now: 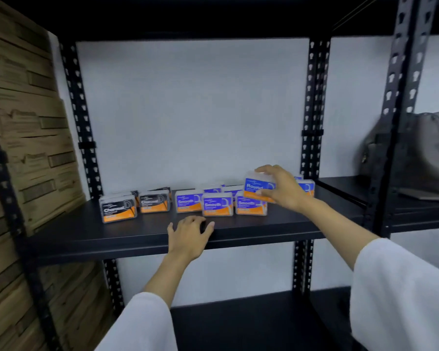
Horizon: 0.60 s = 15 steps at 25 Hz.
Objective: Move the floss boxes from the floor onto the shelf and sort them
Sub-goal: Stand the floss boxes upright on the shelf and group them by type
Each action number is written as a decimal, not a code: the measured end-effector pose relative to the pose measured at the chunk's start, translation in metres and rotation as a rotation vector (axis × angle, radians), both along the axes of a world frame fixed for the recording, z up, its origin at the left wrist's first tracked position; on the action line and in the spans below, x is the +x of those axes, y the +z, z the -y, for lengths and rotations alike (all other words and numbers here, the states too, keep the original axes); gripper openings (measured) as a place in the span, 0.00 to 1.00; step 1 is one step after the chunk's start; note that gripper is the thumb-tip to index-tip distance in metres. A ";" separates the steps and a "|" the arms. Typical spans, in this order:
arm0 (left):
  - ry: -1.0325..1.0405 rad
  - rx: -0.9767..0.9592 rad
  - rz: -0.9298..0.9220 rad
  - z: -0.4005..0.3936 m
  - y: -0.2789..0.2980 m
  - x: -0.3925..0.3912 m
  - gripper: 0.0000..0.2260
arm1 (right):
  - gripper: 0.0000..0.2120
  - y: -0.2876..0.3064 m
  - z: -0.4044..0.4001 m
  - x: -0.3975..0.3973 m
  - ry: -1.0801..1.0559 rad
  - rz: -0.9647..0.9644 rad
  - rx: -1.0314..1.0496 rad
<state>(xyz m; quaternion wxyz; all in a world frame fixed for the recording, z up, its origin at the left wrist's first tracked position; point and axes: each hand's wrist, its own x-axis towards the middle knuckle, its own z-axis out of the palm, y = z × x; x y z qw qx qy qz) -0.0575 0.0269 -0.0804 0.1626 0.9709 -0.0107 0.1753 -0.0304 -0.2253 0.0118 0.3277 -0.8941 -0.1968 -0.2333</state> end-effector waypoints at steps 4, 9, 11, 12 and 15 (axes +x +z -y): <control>0.059 0.092 -0.028 0.028 -0.005 0.008 0.25 | 0.26 -0.018 0.079 0.002 -0.162 -0.065 -0.062; 0.092 0.117 0.030 0.025 -0.013 0.015 0.25 | 0.26 -0.049 0.109 0.016 -0.200 -0.140 -0.066; 0.092 0.147 0.079 0.024 -0.016 0.017 0.25 | 0.25 -0.054 0.110 0.024 -0.184 -0.102 -0.065; 0.083 0.177 0.107 0.023 -0.017 0.019 0.25 | 0.25 -0.056 0.110 0.028 -0.199 -0.063 -0.115; 0.064 0.238 0.191 0.018 -0.021 0.020 0.30 | 0.26 -0.063 0.108 0.039 -0.309 0.047 -0.273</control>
